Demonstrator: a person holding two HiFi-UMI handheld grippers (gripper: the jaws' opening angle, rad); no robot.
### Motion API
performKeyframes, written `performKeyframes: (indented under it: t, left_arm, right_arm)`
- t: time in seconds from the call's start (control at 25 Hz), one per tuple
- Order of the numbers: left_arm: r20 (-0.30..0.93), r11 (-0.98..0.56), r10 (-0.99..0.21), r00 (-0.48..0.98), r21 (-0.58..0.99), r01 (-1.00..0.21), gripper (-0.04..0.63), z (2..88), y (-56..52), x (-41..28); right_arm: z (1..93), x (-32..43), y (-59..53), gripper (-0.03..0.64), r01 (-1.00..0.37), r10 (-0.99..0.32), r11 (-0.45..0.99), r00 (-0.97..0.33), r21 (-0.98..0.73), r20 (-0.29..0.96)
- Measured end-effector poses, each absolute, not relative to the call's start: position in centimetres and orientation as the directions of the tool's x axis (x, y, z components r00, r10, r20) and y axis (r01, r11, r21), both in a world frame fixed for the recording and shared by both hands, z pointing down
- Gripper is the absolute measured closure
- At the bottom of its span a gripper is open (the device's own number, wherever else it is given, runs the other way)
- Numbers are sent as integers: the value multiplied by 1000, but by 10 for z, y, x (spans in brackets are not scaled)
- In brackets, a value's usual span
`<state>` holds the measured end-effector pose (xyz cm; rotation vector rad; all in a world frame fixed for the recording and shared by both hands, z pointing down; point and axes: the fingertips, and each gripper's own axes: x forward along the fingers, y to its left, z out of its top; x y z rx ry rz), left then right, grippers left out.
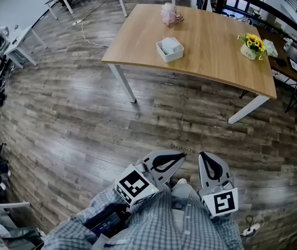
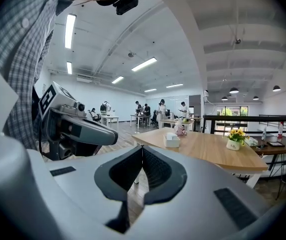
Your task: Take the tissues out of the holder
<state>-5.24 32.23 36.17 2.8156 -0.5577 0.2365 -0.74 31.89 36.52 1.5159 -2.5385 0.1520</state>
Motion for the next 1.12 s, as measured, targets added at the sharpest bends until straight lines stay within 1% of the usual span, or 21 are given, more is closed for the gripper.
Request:
performKeyframes:
  t: [0.28, 0.4, 0.6, 0.92, 1.12]
  left_arm:
    - [192, -891, -358, 914, 223, -395, 589, 362, 321, -74]
    - [190, -893, -359, 914, 213, -395, 589, 362, 321, -81]
    - [177, -894, -352, 919, 227, -386, 589, 363, 322, -90]
    - [173, -890, -359, 917, 231, -392, 589, 364, 316, -91]
    - [181, -888, -365, 914, 227, -399, 589, 366, 306, -87]
  right_arm:
    - [364, -23, 317, 604, -885, -871, 463, -446, 40, 204]
    - [369, -23, 321, 604, -885, -869, 460, -433, 72, 239]
    - [371, -28, 325, 604, -893, -877, 442, -409, 89, 250]
    - [365, -21, 315, 604, -902, -889, 423, -393, 93, 235]
    - [368, -17, 302, 604, -895, -884, 434, -403, 99, 237]
